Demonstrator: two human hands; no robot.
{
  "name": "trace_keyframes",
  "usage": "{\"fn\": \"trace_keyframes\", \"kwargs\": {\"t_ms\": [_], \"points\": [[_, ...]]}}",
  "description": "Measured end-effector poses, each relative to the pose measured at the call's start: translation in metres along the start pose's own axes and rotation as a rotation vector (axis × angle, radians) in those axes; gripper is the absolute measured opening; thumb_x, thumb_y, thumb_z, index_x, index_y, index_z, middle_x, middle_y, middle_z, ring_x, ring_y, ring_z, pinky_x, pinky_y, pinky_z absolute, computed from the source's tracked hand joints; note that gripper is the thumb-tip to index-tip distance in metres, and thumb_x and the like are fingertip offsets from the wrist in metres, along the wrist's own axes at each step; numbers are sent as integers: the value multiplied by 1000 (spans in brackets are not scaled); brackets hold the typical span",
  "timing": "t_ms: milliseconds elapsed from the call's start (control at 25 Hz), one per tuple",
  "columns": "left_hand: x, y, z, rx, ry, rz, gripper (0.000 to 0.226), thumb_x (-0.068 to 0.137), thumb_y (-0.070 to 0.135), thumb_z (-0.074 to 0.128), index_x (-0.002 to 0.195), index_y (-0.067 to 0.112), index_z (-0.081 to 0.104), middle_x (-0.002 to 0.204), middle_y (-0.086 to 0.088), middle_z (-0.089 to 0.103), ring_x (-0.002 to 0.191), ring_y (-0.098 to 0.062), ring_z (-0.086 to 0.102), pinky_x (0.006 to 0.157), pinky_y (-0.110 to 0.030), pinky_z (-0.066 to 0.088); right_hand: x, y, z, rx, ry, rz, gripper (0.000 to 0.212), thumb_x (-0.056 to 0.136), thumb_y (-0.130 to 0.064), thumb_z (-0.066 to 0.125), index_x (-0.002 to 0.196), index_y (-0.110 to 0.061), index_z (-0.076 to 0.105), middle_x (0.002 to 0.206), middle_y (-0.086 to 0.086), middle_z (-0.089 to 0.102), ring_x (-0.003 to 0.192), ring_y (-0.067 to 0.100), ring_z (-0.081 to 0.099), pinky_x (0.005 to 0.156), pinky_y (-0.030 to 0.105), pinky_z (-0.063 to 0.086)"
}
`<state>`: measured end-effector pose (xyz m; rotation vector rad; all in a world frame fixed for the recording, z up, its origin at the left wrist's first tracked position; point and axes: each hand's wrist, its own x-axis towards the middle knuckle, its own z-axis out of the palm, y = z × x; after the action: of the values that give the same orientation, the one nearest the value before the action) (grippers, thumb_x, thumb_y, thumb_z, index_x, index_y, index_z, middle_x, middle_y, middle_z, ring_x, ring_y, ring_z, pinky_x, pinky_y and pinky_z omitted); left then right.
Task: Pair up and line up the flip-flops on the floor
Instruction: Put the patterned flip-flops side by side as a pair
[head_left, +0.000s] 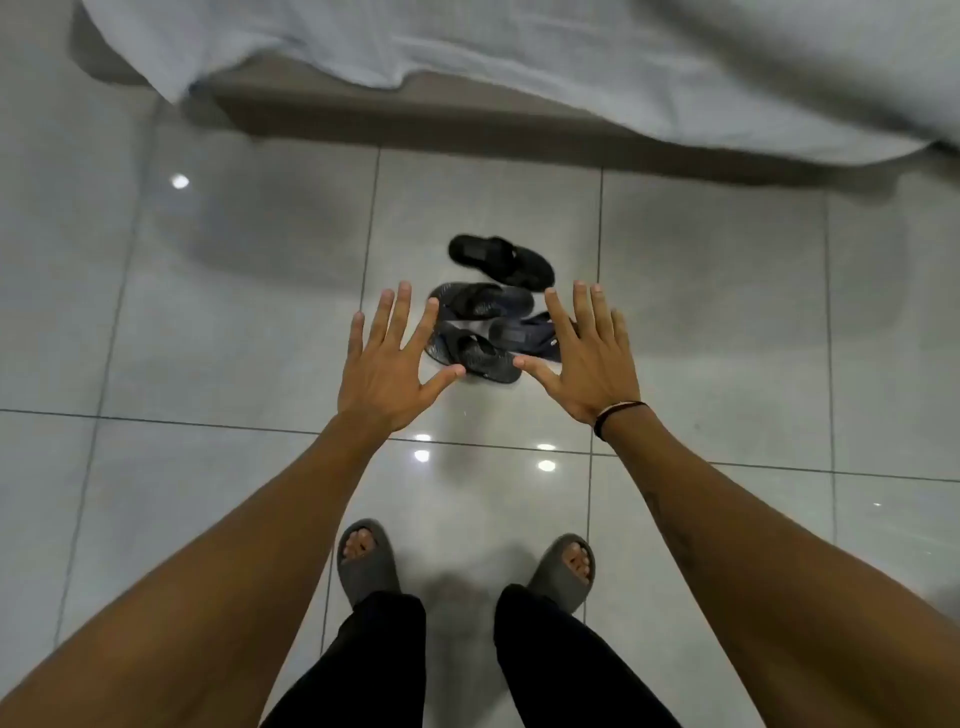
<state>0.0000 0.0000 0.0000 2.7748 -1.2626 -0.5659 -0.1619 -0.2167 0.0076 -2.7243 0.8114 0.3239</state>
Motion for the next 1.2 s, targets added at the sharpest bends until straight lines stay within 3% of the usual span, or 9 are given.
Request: {"fn": "trace_keyframes", "kwargs": {"t_ms": [80,200,400,560,680,800,920,1080,1200], "points": [[18,-17,94,-4,-50,-23,97,93,86,19,169,31,-6,178,-7,-17,164,-28,-17,131,-58,-2,17,19,92,-4,-52,0,102,88,-86,22,169,-24,6,176,17,2,163,38,0,130,59,10],[38,-39,220,14,-82,-14,94,96,83,22,170,30,-2,179,-8,-11,165,-28,-13,131,-58,-2,27,38,225,-23,-116,5,99,92,-81,32,169,-25,6,176,17,0,163,38,-2,130,59,10],[106,-74,329,83,12,61,91,98,79,24,170,30,-1,179,-10,-10,165,-31,-10,131,-59,0,71,27,363,8,-54,-37,95,95,-78,36,169,-25,9,176,16,-2,163,38,-4,131,56,12],[174,-97,355,82,91,95,76,105,66,23,170,32,2,179,-11,-8,165,-32,-6,131,-59,3,125,10,408,63,58,-20,93,95,-76,39,168,-22,16,176,18,6,163,39,3,131,53,14],[223,-99,358,61,116,116,71,108,57,31,170,33,6,179,-14,-5,165,-36,-2,130,-61,10,153,-2,426,86,127,18,92,94,-74,46,165,-19,26,174,18,19,161,40,16,127,52,24],[264,-89,362,105,101,238,69,108,52,37,169,36,11,179,-15,-5,165,-39,-1,128,-64,14,163,-12,441,23,199,-14,92,89,-77,48,159,-18,39,166,18,36,148,40,38,113,51,41],[297,-84,363,92,1,296,60,108,48,42,165,38,29,179,-14,-2,164,-39,4,127,-65,15,168,-15,460,-17,283,-17,82,90,-72,50,152,-19,49,161,21,40,140,41,45,106,50,43],[299,-93,352,39,13,268,50,103,47,53,149,29,55,171,-10,32,150,-36,41,115,-52,40,179,-31,463,35,329,-23,68,91,-59,61,147,-21,56,157,25,42,138,45,44,107,53,42],[281,-134,341,51,36,196,45,100,48,57,138,25,64,155,-10,51,134,-38,55,101,-49,47,191,-62,464,64,296,-161,70,88,-55,68,148,-22,54,156,22,42,136,41,47,107,49,43]]}}
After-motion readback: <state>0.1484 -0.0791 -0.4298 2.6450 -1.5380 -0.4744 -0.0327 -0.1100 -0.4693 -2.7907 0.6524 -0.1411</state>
